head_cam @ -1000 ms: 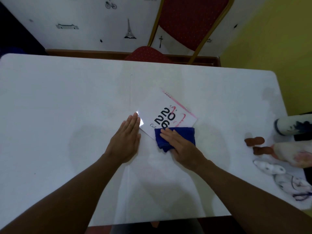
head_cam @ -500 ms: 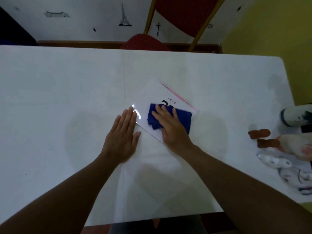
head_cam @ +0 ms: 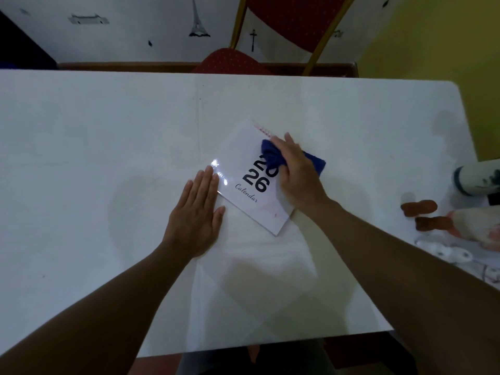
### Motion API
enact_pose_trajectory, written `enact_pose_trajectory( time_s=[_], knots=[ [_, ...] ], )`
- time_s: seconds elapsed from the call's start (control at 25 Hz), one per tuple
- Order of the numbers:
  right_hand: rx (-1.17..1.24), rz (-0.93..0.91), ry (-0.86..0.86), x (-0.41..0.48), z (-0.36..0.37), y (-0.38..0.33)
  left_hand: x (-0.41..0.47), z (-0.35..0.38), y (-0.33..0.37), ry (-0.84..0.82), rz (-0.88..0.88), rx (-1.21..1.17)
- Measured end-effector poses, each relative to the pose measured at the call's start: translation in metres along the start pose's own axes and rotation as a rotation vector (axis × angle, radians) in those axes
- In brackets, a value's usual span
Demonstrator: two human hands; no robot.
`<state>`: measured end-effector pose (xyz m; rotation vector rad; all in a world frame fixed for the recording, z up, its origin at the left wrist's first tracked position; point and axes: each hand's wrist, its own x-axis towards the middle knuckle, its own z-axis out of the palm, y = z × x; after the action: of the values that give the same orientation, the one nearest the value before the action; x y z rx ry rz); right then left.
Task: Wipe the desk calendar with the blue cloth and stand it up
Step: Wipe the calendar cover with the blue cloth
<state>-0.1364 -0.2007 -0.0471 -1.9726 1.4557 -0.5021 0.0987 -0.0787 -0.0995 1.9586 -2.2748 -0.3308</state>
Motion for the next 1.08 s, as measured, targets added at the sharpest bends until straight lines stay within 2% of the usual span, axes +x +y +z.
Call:
enact_pose_trajectory(
  time_s=[0.08,0.28,0.44,0.52,0.6,0.72,0.84,0.96,1.08],
  knots=[
    [-0.066,-0.047,-0.129,0.0,0.019,-0.003,0.0,0.0,-0.001,-0.011,-0.004,0.002],
    [-0.119,-0.15,-0.1,-0.067,0.044,-0.004,0.0,0.0,-0.001,-0.04,-0.021,-0.012],
    [-0.1,-0.191,-0.221,-0.113,0.04,-0.003,0.0,-0.001,0.0,-0.061,-0.033,-0.006],
    [-0.145,-0.267,-0.287,-0.114,0.029,0.0,0.001,-0.001,-0.001,-0.053,-0.027,0.0],
    [-0.212,-0.276,-0.273,-0.099,0.021,0.007,0.001,-0.001,-0.001,-0.032,-0.016,0.005],
    [-0.252,-0.141,-0.155,-0.044,0.015,0.013,0.001,0.0,-0.001,-0.013,-0.011,0.007],
    [-0.275,-0.074,-0.18,-0.002,0.02,0.011,0.0,0.0,-0.001,-0.019,-0.006,0.007],
    [-0.287,-0.121,-0.161,-0.027,0.036,0.003,0.0,0.0,-0.001,-0.034,-0.012,-0.002],
    [-0.306,-0.258,-0.261,-0.083,0.039,-0.002,0.0,-0.001,-0.001,-0.049,-0.023,-0.004]
  ],
)
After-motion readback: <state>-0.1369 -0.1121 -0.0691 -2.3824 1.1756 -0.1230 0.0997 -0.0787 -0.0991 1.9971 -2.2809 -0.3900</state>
